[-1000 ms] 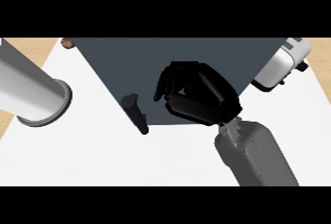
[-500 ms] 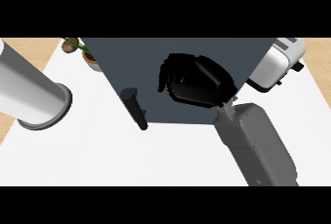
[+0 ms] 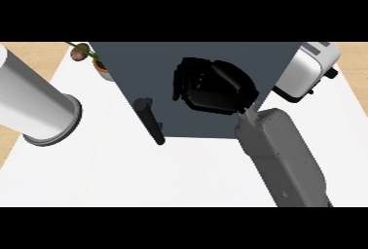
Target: Pick up the bottled water, place it into the cabinet and close the cabinet
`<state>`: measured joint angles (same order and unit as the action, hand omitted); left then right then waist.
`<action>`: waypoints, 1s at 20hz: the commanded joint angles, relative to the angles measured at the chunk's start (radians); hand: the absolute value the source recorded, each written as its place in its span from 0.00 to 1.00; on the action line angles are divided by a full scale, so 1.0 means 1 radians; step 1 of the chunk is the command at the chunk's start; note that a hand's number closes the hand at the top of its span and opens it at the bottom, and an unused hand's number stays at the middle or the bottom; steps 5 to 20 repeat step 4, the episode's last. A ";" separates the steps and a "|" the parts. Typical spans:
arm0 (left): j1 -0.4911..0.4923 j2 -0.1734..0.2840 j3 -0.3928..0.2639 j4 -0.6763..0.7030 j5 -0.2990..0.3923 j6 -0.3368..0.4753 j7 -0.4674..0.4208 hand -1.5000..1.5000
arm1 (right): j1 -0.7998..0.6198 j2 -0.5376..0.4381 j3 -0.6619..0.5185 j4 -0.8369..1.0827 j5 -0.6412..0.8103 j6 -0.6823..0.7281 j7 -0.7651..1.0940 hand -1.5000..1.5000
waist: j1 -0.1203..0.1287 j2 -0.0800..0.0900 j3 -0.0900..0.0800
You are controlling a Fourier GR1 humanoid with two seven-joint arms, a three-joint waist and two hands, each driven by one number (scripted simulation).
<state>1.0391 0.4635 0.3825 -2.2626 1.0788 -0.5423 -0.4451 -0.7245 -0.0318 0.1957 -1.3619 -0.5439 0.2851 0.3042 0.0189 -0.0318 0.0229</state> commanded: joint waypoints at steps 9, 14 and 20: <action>-0.025 -0.007 -0.001 -0.018 0.004 0.027 0.040 0.00 | -0.189 0.030 -0.087 0.196 -0.011 -0.045 0.002 1.00 | 0.029 0.044 -0.023; -0.025 -0.007 -0.001 -0.018 0.004 0.027 0.040 0.00 | -0.189 0.030 -0.087 0.196 -0.011 -0.045 0.002 1.00 | 0.029 0.044 -0.023; -0.025 -0.007 -0.001 -0.018 0.004 0.027 0.040 0.00 | -0.189 0.030 -0.087 0.196 -0.011 -0.045 0.002 1.00 | 0.029 0.044 -0.023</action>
